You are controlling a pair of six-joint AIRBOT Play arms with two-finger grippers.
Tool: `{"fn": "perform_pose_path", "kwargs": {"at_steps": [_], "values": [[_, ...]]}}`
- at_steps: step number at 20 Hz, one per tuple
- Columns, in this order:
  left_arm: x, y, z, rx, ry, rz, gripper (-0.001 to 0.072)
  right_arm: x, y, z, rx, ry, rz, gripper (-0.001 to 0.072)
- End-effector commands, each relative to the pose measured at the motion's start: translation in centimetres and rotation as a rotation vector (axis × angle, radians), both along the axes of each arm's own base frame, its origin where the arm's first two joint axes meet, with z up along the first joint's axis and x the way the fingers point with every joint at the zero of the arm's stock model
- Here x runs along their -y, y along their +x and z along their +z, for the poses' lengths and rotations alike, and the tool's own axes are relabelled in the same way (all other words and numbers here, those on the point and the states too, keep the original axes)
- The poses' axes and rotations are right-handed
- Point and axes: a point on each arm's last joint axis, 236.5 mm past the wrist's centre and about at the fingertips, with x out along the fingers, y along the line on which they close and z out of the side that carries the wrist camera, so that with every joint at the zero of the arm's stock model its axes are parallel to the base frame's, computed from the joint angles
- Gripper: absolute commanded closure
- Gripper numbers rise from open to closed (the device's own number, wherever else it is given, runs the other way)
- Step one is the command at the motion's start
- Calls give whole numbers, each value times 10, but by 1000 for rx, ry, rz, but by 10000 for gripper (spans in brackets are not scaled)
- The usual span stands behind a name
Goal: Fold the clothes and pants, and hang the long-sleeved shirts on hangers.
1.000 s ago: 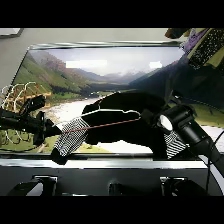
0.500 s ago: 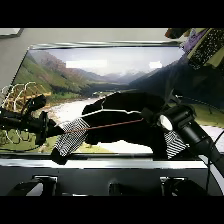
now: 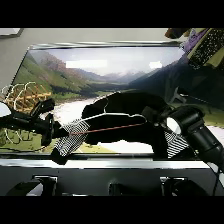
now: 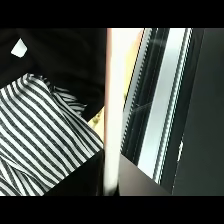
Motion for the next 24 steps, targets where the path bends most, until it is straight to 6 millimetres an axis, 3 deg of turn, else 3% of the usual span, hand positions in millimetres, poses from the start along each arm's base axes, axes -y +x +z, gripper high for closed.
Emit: {"fn": "perform_pose_path", "kwargs": {"at_steps": [1,4,7,9,13,15,18,21,24], "values": [[6,-3,-2,7,8,-32,676,4,0,9,29,-19,26,679],[17,-2,-3,36,10,-56,677,-6,9,31,82,-1,88,679],[24,18,-3,115,14,-17,677,-21,3,51,80,38,161,679],[30,18,-3,129,13,-35,677,-32,1,67,94,74,206,679],[44,8,-6,135,7,-106,677,-22,-1,108,136,25,245,679],[53,13,-4,151,-16,-100,677,-21,-6,125,146,27,260,679],[72,24,1,208,-65,-98,677,-24,-17,127,110,35,290,679],[87,22,-9,202,-61,-129,677,-24,-18,126,110,18,323,679],[86,33,-17,232,-27,-112,677,-1,-14,123,108,-79,291,679]]}}
